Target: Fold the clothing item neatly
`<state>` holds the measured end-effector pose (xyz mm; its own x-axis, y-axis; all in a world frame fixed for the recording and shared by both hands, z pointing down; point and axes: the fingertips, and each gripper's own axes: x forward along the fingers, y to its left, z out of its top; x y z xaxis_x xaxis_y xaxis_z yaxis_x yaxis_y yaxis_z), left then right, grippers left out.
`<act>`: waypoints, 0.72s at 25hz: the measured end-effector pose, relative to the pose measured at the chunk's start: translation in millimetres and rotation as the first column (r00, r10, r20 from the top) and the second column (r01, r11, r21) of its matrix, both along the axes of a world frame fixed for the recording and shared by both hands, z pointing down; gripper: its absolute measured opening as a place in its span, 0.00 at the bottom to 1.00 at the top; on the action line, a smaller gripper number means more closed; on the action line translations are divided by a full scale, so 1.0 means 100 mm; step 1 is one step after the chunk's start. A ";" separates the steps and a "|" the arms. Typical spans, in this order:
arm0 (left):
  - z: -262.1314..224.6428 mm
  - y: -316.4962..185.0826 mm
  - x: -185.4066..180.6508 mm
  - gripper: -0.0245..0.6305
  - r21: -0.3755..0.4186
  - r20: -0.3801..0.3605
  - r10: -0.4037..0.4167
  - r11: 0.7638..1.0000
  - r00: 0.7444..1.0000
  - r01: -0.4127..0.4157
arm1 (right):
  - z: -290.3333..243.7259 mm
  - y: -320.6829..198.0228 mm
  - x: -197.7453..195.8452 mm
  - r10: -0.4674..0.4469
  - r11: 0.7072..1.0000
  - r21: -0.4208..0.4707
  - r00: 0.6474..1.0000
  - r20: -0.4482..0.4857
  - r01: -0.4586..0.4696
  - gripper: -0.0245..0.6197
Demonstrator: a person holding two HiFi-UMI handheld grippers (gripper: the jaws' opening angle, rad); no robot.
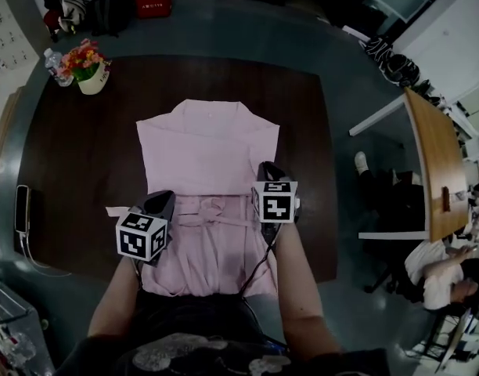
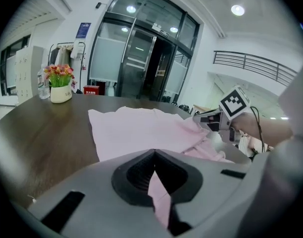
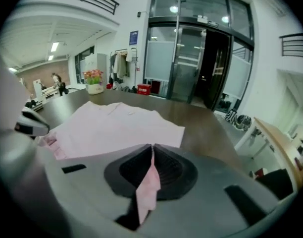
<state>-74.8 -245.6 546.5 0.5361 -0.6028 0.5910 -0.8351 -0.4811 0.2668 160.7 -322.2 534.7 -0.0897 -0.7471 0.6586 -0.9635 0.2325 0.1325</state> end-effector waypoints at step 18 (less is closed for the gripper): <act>-0.15 0.52 -0.13 0.05 0.084 -0.095 0.050 0.996 0.994 -0.042 | -0.38 1.04 0.61 0.137 0.950 0.249 0.968 0.211 -0.189 0.05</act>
